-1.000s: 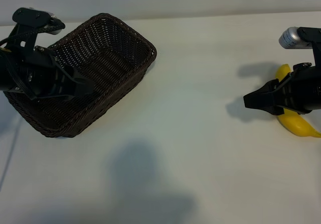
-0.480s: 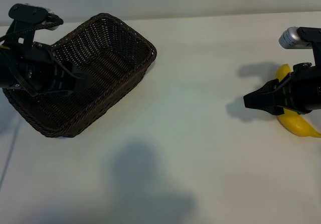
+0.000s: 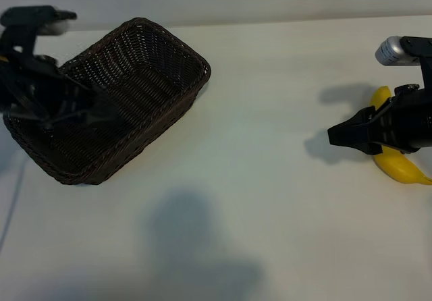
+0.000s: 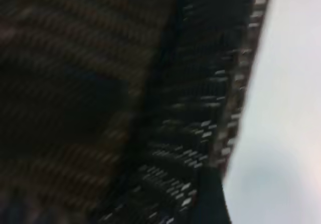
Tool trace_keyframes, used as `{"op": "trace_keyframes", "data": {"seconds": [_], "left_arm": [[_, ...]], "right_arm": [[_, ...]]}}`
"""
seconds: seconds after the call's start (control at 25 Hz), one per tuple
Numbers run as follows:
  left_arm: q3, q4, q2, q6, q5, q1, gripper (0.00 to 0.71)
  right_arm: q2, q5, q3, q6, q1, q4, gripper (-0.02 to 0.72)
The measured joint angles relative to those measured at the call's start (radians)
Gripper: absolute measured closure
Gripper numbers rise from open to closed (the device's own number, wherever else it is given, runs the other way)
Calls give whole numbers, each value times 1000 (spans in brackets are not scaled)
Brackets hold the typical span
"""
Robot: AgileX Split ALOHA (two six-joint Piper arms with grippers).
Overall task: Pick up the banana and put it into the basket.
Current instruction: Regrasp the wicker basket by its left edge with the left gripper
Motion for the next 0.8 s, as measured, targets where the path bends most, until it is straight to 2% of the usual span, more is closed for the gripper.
{"op": "trace_keyframes", "data": {"seconds": [0.16, 0.28, 0.52, 0.8], "left_arm": [[-72, 220, 0, -305, 65, 0, 146], [-94, 315, 0, -448, 90, 0, 146], [-95, 352, 16, -560, 138, 0, 146], [-99, 433, 112, -773, 151, 0, 146]], "right_arm": [[0, -1, 0, 0, 0, 0, 134], [0, -1, 0, 0, 0, 0, 134], [0, -1, 0, 1, 0, 0, 134], [0, -1, 0, 4, 0, 0, 134]]}}
